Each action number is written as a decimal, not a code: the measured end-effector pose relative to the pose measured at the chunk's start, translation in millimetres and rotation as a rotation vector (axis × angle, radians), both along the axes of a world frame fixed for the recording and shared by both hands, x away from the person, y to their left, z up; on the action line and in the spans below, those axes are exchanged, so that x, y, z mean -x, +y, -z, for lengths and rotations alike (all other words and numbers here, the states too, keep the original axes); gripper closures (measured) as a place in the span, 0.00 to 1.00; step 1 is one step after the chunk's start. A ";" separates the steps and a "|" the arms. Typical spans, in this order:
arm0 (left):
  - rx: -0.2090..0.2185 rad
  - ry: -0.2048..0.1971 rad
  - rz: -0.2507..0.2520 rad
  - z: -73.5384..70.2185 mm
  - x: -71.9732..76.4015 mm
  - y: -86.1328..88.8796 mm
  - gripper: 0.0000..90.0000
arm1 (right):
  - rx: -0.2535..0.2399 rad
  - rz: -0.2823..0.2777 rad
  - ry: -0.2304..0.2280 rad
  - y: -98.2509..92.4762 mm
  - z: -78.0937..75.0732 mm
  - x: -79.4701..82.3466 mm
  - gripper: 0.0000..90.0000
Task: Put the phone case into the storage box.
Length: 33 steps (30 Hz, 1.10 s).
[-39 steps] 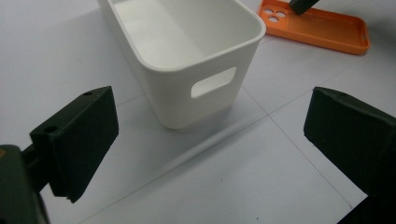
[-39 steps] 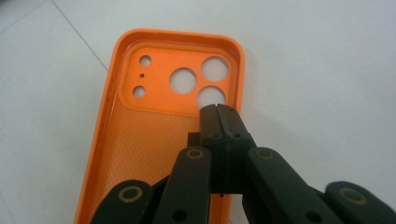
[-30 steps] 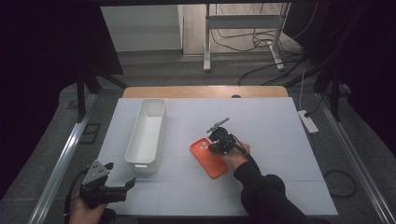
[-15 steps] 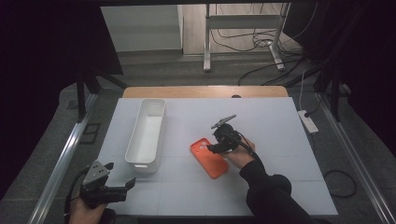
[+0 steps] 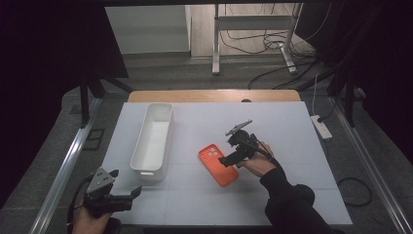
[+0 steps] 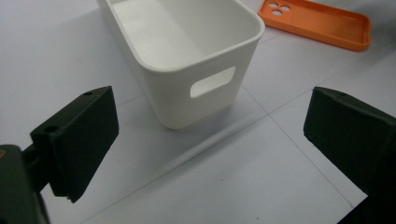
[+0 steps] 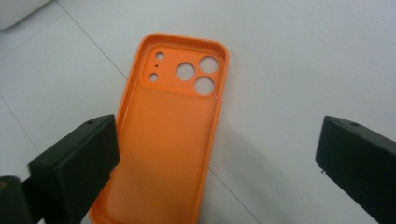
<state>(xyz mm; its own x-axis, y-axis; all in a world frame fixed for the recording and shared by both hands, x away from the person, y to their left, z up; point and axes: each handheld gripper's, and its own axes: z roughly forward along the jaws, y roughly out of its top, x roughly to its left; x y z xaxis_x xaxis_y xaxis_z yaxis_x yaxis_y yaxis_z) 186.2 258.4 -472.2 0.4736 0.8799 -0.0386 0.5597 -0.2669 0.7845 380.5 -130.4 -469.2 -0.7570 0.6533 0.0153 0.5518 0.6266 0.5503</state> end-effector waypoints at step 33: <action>-0.014 0.002 0.001 0.0 -0.9 -1.8 0.04 | 0.066 -0.019 0.134 -7.9 35.3 1.0 0.83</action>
